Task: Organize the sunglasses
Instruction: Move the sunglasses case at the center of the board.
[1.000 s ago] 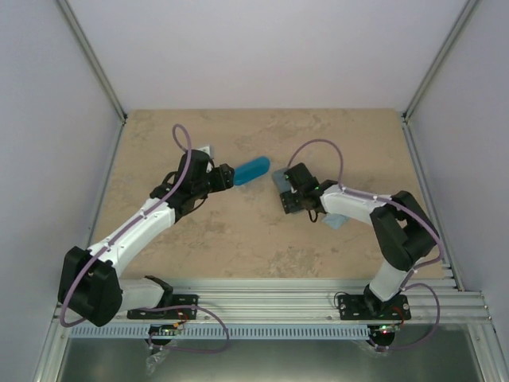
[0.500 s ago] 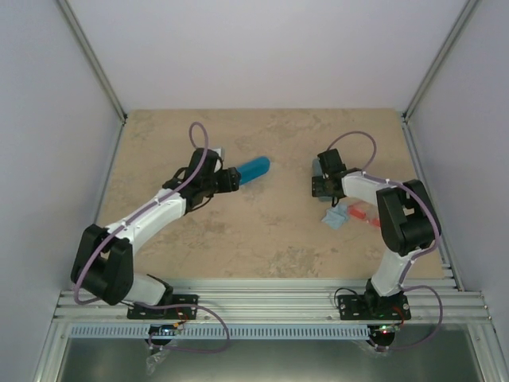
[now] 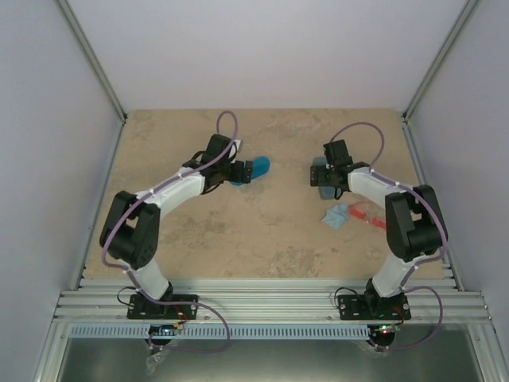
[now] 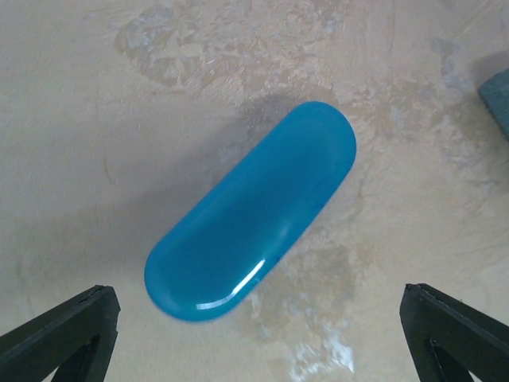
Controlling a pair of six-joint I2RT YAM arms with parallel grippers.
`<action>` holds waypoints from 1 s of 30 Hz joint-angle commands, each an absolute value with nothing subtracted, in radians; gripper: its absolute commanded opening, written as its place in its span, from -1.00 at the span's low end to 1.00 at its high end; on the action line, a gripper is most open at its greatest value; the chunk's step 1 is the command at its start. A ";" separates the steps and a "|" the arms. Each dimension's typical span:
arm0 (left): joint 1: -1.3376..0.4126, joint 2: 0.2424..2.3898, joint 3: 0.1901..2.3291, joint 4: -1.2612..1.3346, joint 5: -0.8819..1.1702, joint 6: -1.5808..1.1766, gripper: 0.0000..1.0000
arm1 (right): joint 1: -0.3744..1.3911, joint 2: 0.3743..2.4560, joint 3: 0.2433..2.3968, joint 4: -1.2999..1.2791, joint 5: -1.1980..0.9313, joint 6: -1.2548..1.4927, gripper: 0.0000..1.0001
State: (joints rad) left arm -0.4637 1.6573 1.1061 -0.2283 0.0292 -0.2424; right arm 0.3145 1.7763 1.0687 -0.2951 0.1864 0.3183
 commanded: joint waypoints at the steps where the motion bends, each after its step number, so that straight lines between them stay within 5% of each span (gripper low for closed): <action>1: -0.454 1.777 1.213 -0.258 0.012 -0.083 0.99 | 0.308 1.670 1.112 -0.337 0.162 0.364 0.95; 13: -0.397 2.031 1.419 -0.308 0.255 0.039 0.94 | 0.308 1.617 1.105 -0.353 0.012 0.400 0.95; 26: -0.397 2.057 1.392 -0.313 0.274 0.231 0.48 | 0.308 1.641 1.112 -0.372 0.002 0.399 0.93; 30: -0.398 2.064 1.382 -0.314 0.259 0.269 0.49 | 0.308 1.637 1.110 -0.377 0.002 0.399 0.93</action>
State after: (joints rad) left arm -0.3946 2.0434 1.3945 -0.3046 0.2562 0.1978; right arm 0.3145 1.6264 1.0943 -0.3561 0.0101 0.3897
